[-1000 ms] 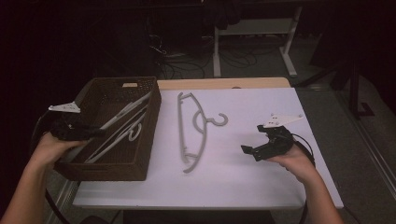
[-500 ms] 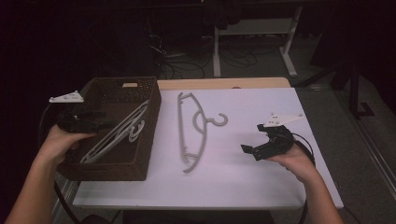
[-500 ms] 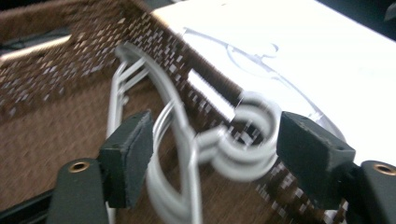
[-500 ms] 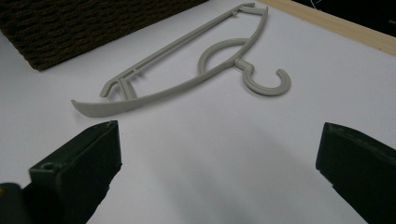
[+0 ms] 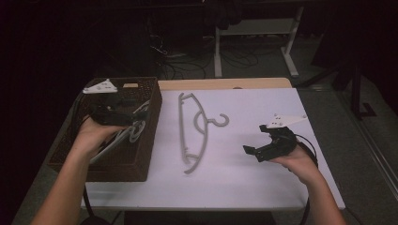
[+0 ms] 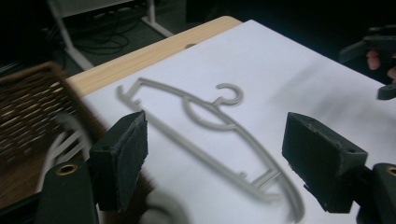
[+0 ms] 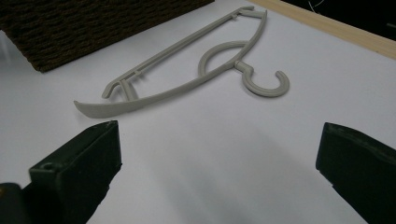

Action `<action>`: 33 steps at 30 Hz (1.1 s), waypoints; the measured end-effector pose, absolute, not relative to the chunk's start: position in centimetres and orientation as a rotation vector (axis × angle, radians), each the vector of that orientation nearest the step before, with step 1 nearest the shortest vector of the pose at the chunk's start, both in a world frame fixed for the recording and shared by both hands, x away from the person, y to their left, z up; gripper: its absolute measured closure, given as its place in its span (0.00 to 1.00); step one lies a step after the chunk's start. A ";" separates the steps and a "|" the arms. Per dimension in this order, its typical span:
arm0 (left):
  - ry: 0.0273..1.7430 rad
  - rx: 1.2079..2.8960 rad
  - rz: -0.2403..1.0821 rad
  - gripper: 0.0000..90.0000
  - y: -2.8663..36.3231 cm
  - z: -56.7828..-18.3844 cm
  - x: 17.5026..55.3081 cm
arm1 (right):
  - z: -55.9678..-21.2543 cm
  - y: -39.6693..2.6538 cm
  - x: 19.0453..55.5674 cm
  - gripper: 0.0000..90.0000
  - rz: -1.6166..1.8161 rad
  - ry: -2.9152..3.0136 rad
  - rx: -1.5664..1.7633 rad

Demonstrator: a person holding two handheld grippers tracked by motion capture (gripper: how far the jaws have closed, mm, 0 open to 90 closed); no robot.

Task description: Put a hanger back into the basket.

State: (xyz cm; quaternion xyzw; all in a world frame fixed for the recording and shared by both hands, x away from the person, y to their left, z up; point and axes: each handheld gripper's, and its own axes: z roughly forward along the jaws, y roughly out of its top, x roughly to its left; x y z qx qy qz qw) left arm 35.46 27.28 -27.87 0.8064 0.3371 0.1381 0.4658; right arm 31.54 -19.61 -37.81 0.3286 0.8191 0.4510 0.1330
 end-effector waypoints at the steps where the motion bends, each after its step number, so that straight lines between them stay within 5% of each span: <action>1: 0.821 1.977 0.335 0.25 26.6 -27.9 35.5 | -37.8 -19.6 31.6 0.00 1.309 2.375 0.953; 18: 0.839 1.975 0.303 0.31 15.4 -30.6 38.0 | -40.1 -19.6 31.0 0.00 1.306 2.398 0.969; 33: 0.964 2.083 0.294 0.98 11.5 -38.2 43.6 | -41.0 -20.2 30.2 0.00 1.342 2.371 1.007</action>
